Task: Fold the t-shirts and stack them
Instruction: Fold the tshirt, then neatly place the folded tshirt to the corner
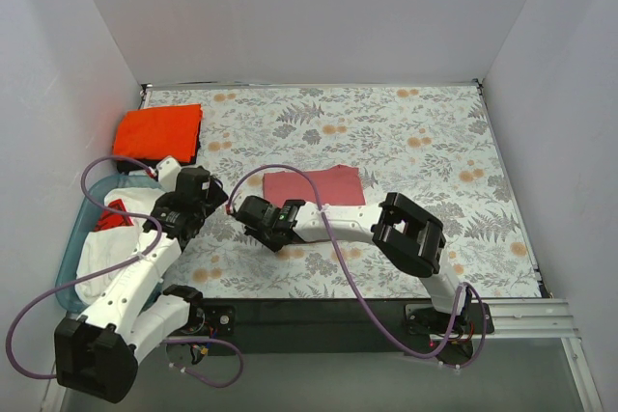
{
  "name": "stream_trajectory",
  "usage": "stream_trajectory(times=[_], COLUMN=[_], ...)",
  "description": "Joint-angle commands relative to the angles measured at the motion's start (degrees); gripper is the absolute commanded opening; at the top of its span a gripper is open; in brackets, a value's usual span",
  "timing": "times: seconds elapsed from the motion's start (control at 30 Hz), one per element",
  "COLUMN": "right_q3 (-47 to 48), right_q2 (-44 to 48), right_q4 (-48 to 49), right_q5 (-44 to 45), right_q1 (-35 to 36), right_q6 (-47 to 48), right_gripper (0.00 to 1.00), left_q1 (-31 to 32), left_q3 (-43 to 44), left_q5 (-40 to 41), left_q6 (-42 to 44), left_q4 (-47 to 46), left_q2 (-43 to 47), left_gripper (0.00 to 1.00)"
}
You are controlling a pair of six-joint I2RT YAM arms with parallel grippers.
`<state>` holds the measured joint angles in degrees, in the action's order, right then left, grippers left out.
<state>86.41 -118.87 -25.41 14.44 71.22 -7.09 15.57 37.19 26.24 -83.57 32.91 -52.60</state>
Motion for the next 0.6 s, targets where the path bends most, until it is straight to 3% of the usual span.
stream_trajectory(times=[0.0,0.03,0.07,0.2,0.57], right_q3=[0.16,0.25,0.07,-2.21,-15.48], right_q2=[-1.98,-1.81,-1.37,3.27,19.90], right_q4=[-2.19,-2.28,-2.36,-1.49,13.27], right_q5=[3.31,4.01,4.46,1.74,-7.93], right_q1=[0.06,-0.03,-0.12,-1.69,-7.14], right_q6=[-1.17,-1.26,-1.26,-1.69,-7.05], right_gripper=[0.13,0.03,0.01,0.01,0.01], left_q1=[-0.46,-0.54,-0.54,-0.63,-0.63], left_q3=[0.16,-0.10,-0.36,-0.54,-0.45], left_q5=[-1.45,-2.41,-3.46,-8.83,-24.82], left_q6=[0.60,0.78,1.13,-0.18,-8.71], left_q4=[-1.00,-1.87,-2.32,-2.59,-3.73], left_q2=[-0.40,-0.40,-0.49,-1.36,-6.90], left_gripper=[0.79,0.79,0.79,0.79,0.79])
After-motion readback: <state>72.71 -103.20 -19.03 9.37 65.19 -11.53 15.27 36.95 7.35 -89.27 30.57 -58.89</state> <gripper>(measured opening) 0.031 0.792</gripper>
